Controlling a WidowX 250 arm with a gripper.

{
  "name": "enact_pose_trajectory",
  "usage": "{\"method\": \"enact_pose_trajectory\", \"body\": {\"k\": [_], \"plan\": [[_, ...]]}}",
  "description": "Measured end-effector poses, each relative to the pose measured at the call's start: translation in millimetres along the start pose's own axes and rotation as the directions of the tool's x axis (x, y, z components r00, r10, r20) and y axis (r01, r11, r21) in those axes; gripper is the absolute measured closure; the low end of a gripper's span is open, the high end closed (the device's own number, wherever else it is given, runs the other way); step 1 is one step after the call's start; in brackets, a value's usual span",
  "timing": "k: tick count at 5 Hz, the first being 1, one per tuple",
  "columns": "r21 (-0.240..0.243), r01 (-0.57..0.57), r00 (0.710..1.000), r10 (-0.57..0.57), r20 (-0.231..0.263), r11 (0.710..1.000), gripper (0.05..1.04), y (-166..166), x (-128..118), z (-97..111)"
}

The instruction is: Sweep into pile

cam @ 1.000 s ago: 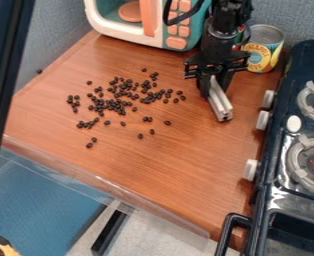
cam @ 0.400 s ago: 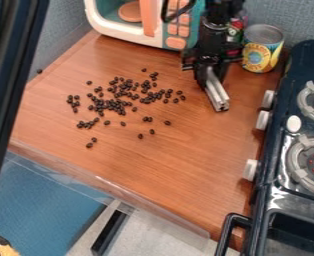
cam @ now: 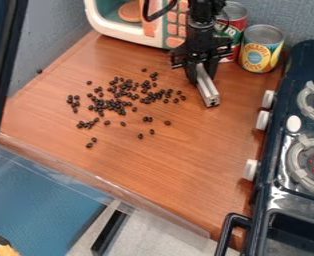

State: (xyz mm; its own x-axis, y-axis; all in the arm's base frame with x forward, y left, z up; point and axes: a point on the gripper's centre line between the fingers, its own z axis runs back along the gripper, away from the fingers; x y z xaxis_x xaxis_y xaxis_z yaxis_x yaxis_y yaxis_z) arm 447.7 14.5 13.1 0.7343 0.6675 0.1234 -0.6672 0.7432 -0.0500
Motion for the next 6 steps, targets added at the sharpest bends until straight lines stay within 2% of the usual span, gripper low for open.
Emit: {"method": "enact_pose_trajectory", "body": {"k": [2,6], "plan": [[-0.01,-0.028,1.0,0.028,0.012,1.0,0.701,37,1,1],[-0.027,-0.078,0.995,0.08,0.052,0.997,0.702,89,0,1]]}}
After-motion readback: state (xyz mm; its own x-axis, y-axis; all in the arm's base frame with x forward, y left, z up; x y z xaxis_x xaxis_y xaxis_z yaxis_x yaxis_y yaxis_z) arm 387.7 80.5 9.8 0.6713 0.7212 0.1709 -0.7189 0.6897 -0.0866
